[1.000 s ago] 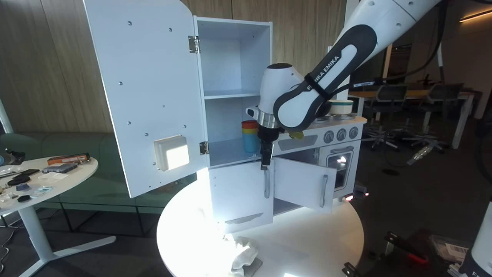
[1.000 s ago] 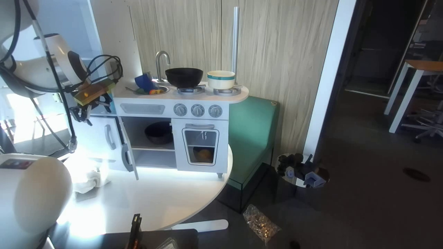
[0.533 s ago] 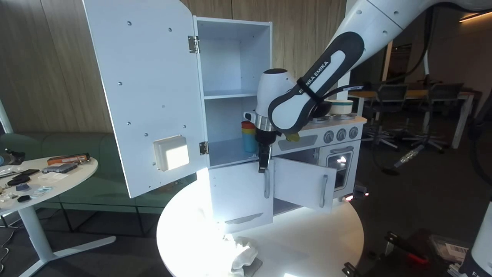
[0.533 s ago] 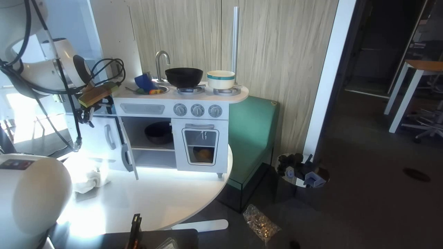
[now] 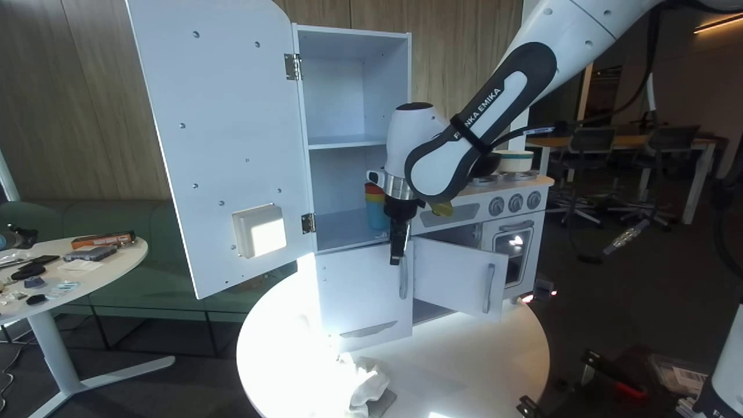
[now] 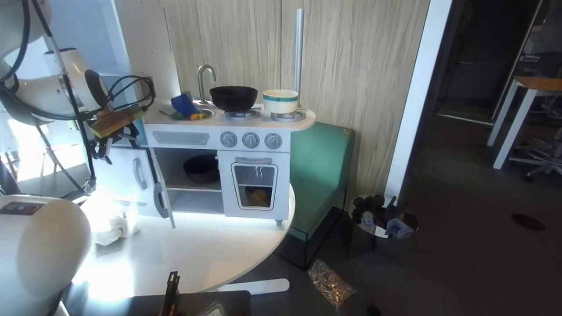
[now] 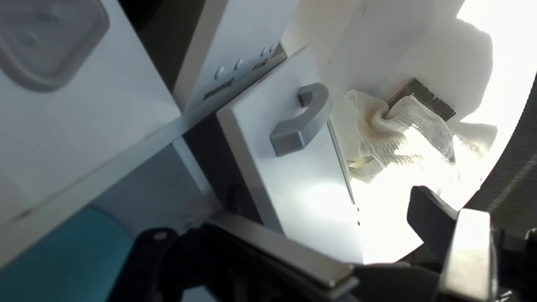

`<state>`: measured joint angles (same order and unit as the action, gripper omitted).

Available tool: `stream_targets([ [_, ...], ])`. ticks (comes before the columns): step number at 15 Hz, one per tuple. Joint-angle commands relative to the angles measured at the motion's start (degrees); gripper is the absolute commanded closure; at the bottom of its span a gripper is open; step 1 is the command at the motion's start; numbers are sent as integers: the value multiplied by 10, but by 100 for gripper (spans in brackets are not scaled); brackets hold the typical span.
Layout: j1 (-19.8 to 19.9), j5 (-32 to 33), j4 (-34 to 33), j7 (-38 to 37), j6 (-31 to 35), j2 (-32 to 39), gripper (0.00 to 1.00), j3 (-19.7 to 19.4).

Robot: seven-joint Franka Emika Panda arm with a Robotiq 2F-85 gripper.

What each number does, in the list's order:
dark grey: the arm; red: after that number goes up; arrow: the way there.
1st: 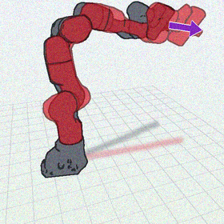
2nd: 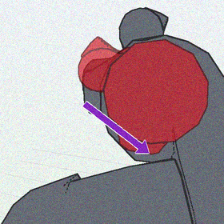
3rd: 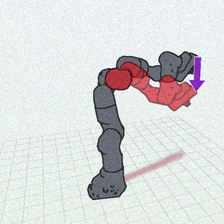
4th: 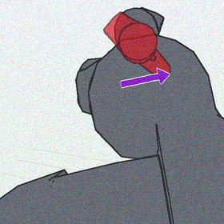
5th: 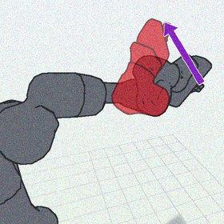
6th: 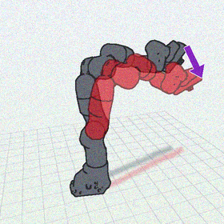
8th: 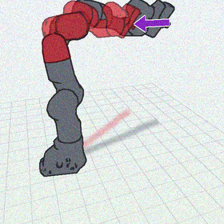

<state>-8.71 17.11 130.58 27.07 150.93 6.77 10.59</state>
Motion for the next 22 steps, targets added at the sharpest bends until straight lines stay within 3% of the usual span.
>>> stream_targets([
  [1,0,-3,28,-19,-12,-23,0,-3],
  [7,-17,-72,32,-21,-30,-37,0,29],
  [11,-34,-221,26,12,-45,-54,0,67],
  [12,-36,-284,23,40,-47,-57,0,75],
  [15,-49,-386,15,83,-52,-65,0,79],
  [18,-52,-362,20,60,-40,-84,0,68],
  [22,-49,-260,54,-4,-13,-137,0,51],
])
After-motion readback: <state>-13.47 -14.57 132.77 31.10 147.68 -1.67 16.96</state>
